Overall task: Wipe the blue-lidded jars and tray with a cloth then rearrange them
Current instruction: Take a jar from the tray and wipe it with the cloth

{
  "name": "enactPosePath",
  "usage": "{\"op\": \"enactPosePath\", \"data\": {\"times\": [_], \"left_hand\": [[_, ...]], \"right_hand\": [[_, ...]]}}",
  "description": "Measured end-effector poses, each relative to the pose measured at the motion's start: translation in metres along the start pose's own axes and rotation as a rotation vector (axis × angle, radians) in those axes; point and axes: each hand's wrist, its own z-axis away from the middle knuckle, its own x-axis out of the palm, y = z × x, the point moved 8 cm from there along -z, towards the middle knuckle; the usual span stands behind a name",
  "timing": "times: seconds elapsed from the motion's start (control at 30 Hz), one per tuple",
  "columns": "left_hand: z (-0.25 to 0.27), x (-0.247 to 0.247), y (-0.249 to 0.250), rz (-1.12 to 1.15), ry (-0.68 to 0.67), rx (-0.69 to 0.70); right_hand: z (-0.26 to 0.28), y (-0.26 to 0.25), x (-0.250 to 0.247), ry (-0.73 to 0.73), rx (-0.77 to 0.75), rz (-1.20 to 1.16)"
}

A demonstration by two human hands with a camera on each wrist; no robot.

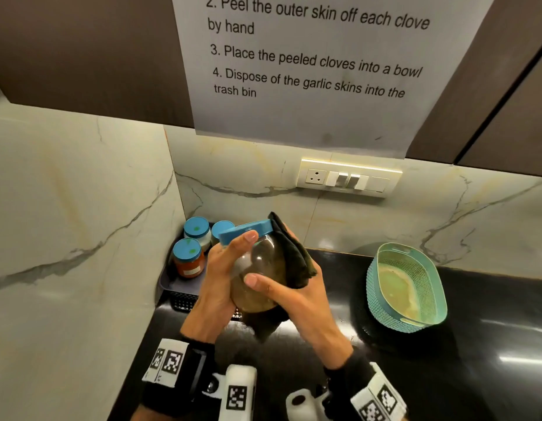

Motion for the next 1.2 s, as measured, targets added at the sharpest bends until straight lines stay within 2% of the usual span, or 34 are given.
{"op": "enactPosePath", "data": {"times": [0.13, 0.27, 0.3, 0.37, 0.5, 0.6, 0.67, 0.83, 0.9, 0.97, 1.03, 1.13, 1.2], "left_hand": [[-0.001, -0.007, 0.016, -0.330, 0.100, 0.135], [0.012, 0.004, 0.010, -0.156, 0.137, 0.108], [0.010, 0.004, 0.009, -0.123, 0.142, 0.098], [0.004, -0.004, 0.005, -0.071, 0.155, 0.054], [0.003, -0.011, 0.000, 0.014, 0.120, 0.016], [0.005, -0.010, -0.006, 0.084, 0.066, -0.024], [0.005, -0.009, -0.003, 0.081, 0.024, -0.016], [0.013, -0.007, 0.001, 0.112, -0.024, -0.008], [0.012, -0.009, 0.000, 0.100, 0.006, -0.012], [0.006, -0.015, 0.002, 0.096, 0.069, -0.007], [0.000, -0.021, 0.006, 0.094, 0.118, 0.011], [-0.009, -0.036, 0.013, 0.153, 0.174, 0.053], [-0.012, -0.039, 0.018, 0.168, 0.176, 0.044]], "right_hand": [[0.007, 0.008, -0.010, 0.189, -0.125, 0.068], [0.019, -0.005, 0.008, 0.200, -0.462, 0.616], [0.022, -0.003, 0.013, 0.198, -0.483, 0.680], [0.026, 0.001, 0.018, 0.171, -0.474, 0.641], [0.016, -0.003, 0.014, 0.088, -0.345, 0.258], [-0.003, -0.016, 0.017, 0.065, -0.225, 0.112], [-0.014, -0.020, 0.016, 0.077, -0.082, 0.028], [-0.036, -0.008, 0.014, 0.013, 0.234, 0.043], [-0.040, 0.000, 0.017, 0.007, 0.342, 0.029], [-0.038, 0.007, 0.020, 0.009, 0.375, -0.008], [-0.031, 0.004, 0.023, 0.026, 0.298, -0.017], [-0.009, -0.007, 0.029, 0.045, 0.045, -0.029], [0.008, -0.014, 0.037, 0.013, -0.224, 0.223]]}}
